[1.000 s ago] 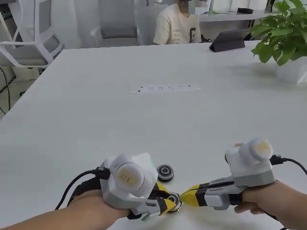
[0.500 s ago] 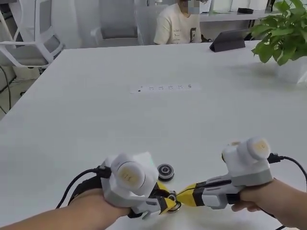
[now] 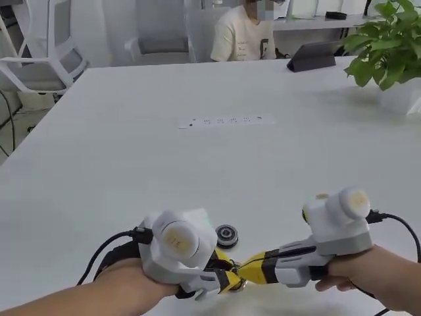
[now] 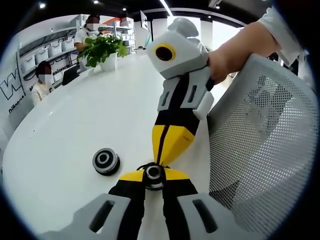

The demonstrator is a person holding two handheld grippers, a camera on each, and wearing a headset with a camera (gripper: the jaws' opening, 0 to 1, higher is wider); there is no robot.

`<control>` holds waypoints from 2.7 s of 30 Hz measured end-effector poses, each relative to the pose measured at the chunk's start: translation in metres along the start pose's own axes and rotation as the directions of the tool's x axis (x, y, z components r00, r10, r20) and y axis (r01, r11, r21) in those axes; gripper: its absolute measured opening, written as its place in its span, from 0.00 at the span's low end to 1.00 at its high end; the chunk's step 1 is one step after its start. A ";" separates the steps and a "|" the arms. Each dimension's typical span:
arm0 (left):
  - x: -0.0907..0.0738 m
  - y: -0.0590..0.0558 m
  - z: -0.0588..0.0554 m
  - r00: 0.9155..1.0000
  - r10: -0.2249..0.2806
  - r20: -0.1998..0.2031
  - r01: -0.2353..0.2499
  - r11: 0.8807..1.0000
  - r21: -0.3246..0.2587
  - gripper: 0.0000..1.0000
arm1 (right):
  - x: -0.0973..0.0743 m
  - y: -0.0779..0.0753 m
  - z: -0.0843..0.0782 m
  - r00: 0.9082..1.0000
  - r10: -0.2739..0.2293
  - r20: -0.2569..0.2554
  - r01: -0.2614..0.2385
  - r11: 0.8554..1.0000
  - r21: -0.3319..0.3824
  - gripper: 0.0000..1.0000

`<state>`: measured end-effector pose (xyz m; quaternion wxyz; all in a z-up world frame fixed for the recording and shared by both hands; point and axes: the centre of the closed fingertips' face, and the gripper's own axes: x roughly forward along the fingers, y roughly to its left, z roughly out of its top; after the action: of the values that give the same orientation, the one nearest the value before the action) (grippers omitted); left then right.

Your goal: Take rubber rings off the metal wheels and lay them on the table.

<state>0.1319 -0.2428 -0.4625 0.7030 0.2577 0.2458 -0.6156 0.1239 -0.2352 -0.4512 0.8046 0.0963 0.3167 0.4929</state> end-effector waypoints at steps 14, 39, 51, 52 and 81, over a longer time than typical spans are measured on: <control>-0.001 0.000 0.001 1.000 -0.011 -0.017 0.012 0.999 0.043 0.08 | -0.003 -0.006 -0.003 0.999 -0.029 -0.013 0.029 1.000 -0.012 0.00; -0.028 0.001 0.013 0.999 -0.024 0.035 0.024 1.000 -0.003 0.28 | -0.008 -0.005 0.007 0.999 -0.034 0.014 0.034 0.999 -0.012 0.00; -0.050 0.009 0.016 0.997 0.003 0.076 0.000 0.999 -0.046 0.36 | -0.007 0.000 0.018 0.999 -0.026 0.019 0.027 0.999 -0.037 0.00; -0.051 0.010 0.016 0.997 0.005 0.077 -0.001 0.999 -0.048 0.37 | -0.007 0.000 0.019 0.999 -0.025 0.020 0.026 0.999 -0.038 0.00; -0.090 0.026 0.002 0.991 0.062 0.122 -0.047 0.991 -0.124 0.51 | 0.023 0.009 0.044 1.000 0.003 0.000 -0.003 0.997 -0.082 0.00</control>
<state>0.1468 -0.1746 -0.4002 0.7480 0.1821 0.2306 -0.5951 0.1515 -0.2041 -0.4225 0.8071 0.0639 0.2961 0.5068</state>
